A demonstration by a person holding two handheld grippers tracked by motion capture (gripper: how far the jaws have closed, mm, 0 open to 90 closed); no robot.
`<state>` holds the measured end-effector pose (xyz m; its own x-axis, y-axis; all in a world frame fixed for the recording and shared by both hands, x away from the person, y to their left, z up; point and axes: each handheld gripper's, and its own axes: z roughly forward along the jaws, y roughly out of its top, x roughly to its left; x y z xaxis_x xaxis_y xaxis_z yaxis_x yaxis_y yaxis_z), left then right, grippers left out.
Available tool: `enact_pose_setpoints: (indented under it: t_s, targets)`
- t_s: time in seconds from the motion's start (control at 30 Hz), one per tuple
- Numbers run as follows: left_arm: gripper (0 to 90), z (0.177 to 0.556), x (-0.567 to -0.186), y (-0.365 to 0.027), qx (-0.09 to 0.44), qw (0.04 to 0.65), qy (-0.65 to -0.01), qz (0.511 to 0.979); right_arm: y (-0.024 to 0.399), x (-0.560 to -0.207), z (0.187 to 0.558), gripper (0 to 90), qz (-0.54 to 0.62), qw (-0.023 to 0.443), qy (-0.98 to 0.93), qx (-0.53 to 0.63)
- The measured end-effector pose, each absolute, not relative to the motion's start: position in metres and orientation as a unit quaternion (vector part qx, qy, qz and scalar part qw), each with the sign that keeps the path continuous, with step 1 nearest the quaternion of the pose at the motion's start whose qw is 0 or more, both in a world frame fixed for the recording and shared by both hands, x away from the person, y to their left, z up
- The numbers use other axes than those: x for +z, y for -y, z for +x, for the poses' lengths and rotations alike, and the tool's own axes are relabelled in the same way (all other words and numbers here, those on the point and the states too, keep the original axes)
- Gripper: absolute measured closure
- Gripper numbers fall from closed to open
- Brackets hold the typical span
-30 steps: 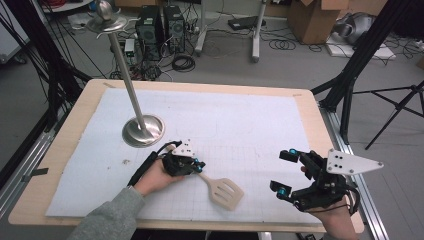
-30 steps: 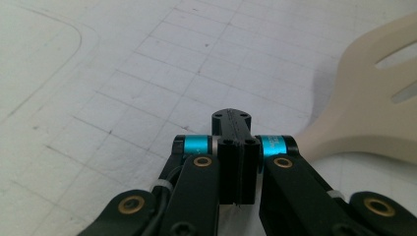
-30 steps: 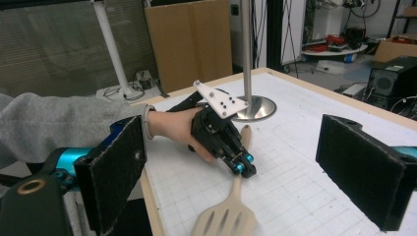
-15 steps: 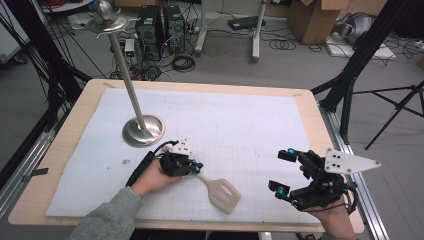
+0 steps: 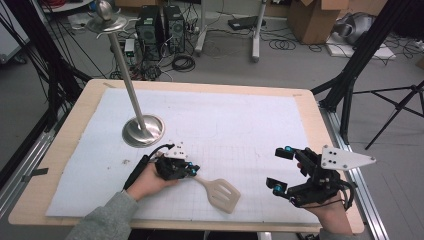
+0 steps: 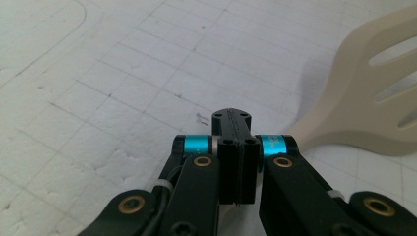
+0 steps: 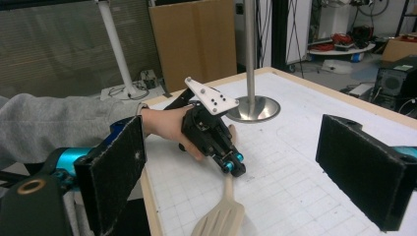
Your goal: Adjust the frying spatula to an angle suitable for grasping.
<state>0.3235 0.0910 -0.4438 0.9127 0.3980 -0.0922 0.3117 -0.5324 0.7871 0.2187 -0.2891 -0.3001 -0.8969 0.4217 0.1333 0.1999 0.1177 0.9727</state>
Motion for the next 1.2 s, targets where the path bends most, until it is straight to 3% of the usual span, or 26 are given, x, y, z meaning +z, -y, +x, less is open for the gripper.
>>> enact_pose_setpoints:
  t_s: [0.37, 0.73, 1.2]
  targets:
    - [89.9, 0.316, -0.443, -0.1, 0.058, 0.428, -0.185, 0.883, 0.287, -0.301, 0.224, 10.8, 0.209, 0.084, -0.743, 0.63]
    - [89.8, 0.312, -0.446, -0.067, 0.066, 0.436, -0.171, 0.881, 0.29, -0.301, 0.219, 10.8, 0.212, 0.086, -0.745, 0.626]
    - [89.9, 0.305, -0.447, -0.065, 0.064, 0.436, -0.157, 0.884, 0.295, -0.303, 0.214, 10.9, 0.221, 0.089, -0.745, 0.624]
